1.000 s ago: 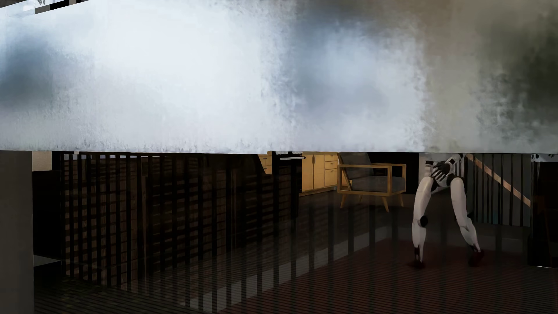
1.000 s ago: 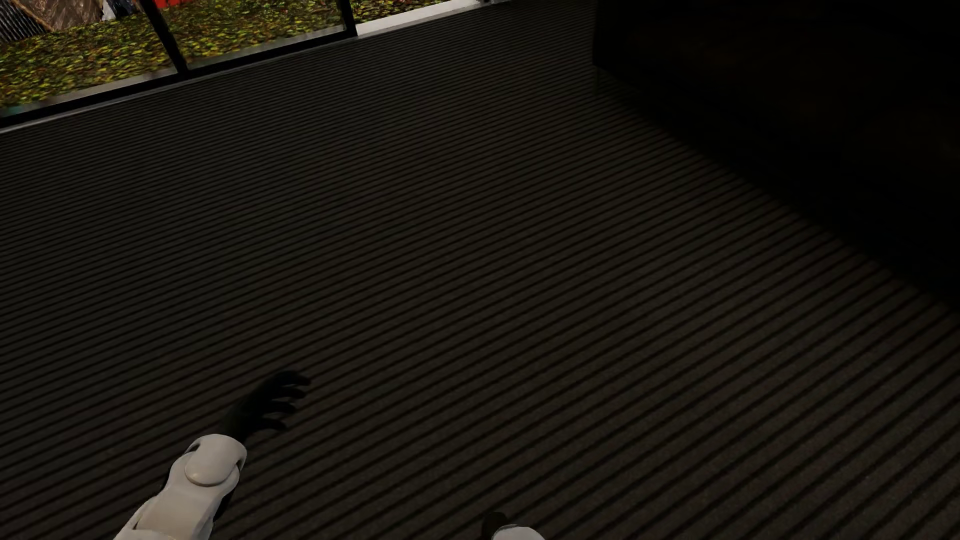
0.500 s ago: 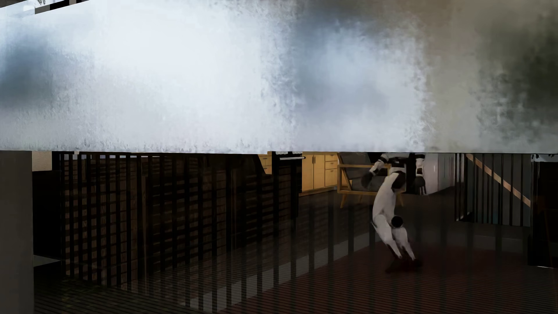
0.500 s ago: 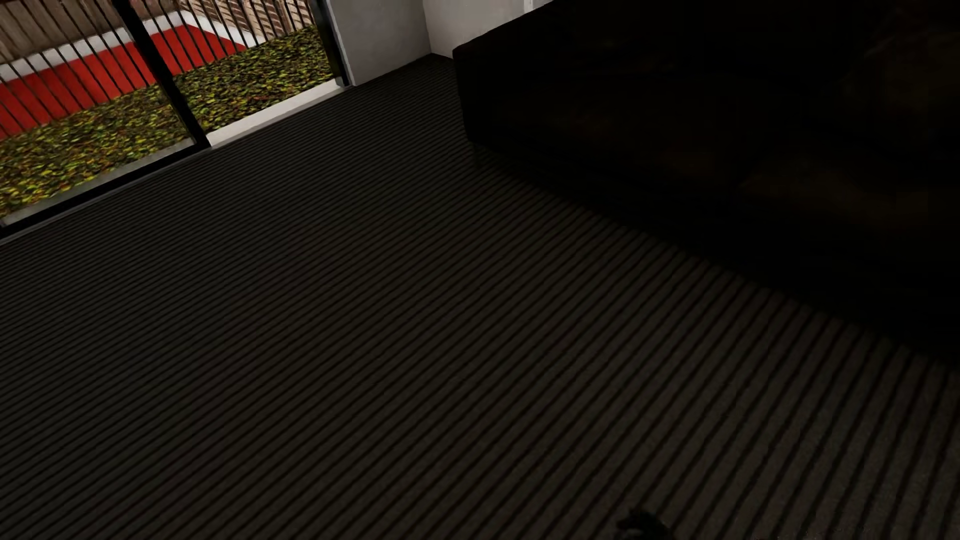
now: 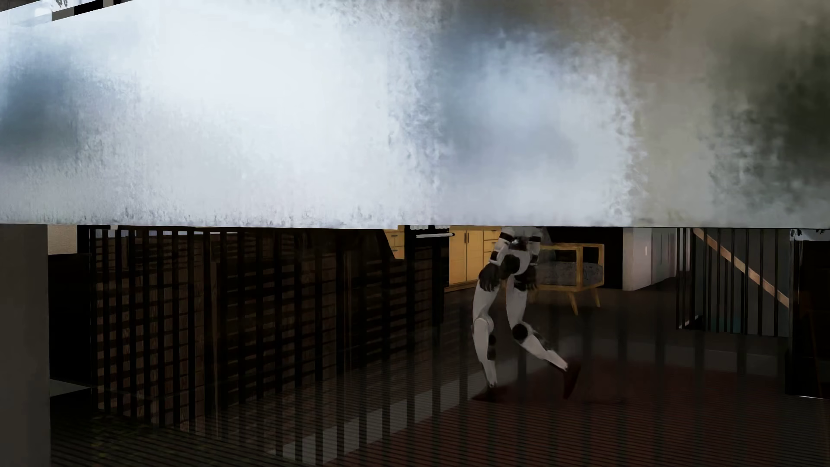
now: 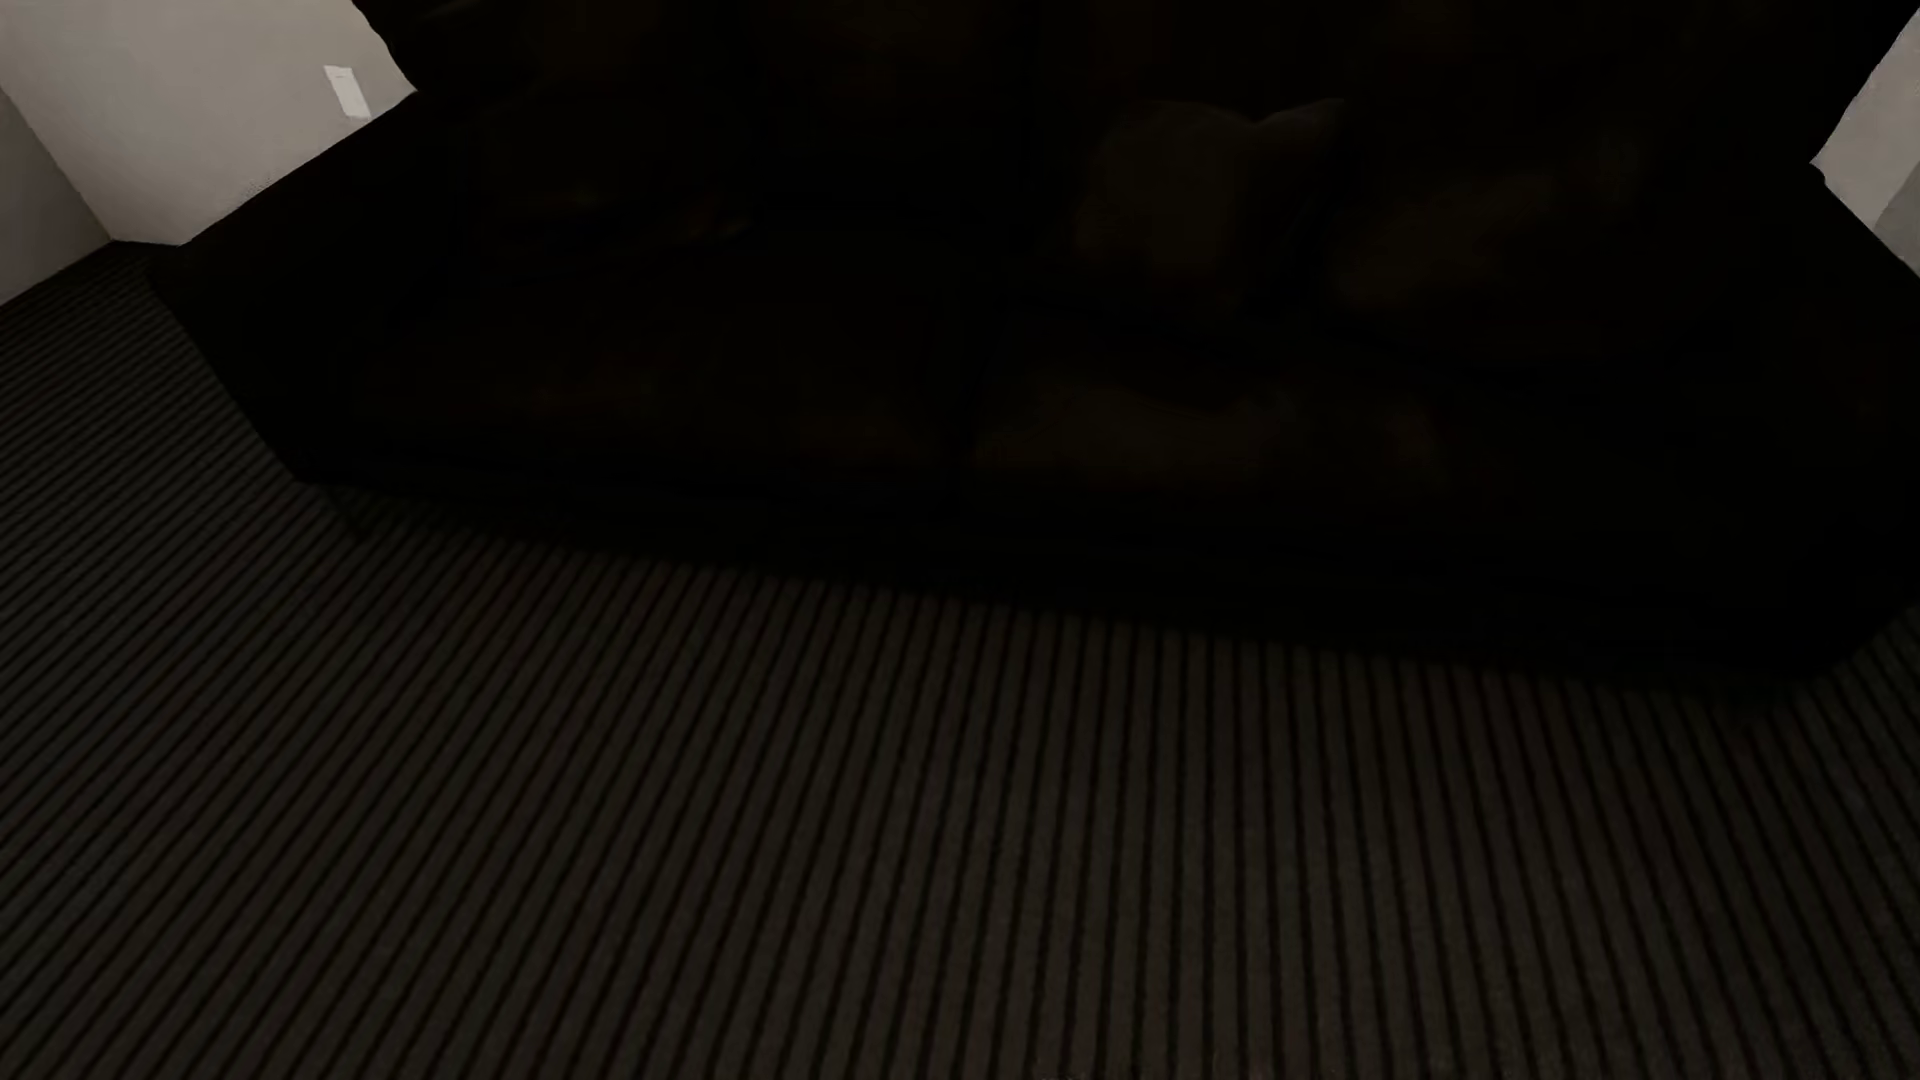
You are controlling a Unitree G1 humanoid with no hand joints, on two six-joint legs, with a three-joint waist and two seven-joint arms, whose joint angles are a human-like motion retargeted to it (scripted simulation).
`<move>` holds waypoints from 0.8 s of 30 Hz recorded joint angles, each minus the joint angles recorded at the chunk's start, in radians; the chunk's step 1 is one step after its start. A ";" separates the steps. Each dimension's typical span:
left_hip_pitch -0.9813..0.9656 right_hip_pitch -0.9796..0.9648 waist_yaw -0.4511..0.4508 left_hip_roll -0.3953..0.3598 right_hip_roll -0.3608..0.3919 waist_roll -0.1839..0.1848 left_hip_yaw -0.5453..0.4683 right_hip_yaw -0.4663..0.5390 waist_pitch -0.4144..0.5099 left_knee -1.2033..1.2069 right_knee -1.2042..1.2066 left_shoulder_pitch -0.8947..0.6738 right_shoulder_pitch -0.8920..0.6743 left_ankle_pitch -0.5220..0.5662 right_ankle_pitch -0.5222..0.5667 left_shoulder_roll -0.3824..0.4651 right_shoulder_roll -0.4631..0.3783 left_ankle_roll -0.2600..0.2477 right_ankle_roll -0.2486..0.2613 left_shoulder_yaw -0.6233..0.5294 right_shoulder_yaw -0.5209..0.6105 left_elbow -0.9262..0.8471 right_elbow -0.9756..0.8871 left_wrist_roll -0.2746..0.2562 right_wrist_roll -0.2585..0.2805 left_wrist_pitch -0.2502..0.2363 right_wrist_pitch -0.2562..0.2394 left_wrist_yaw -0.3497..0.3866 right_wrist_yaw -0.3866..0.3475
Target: Move towards the dark sofa
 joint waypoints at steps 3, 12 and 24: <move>0.107 -0.248 -0.165 -0.002 0.021 0.004 0.000 0.000 0.044 -0.004 0.308 -0.019 0.027 -0.077 -0.190 0.054 -0.063 0.000 0.000 0.059 -0.202 -0.185 -0.083 0.000 0.000 0.000 0.000 0.000 0.000; 0.270 -0.250 -0.323 0.049 0.079 0.058 0.000 0.000 0.046 -0.020 -0.374 -0.193 -0.039 -0.150 -0.313 0.044 0.028 0.000 0.000 0.202 -0.296 -0.410 -0.124 0.000 0.000 0.000 0.000 0.000 0.000; 0.324 -0.002 -0.288 0.081 0.155 0.087 0.000 0.000 0.021 -0.121 -0.610 -0.190 -0.252 -0.281 -0.478 -0.110 -0.042 0.000 0.000 -0.652 -0.221 -0.169 -0.093 0.000 0.000 0.000 0.000 0.000 0.000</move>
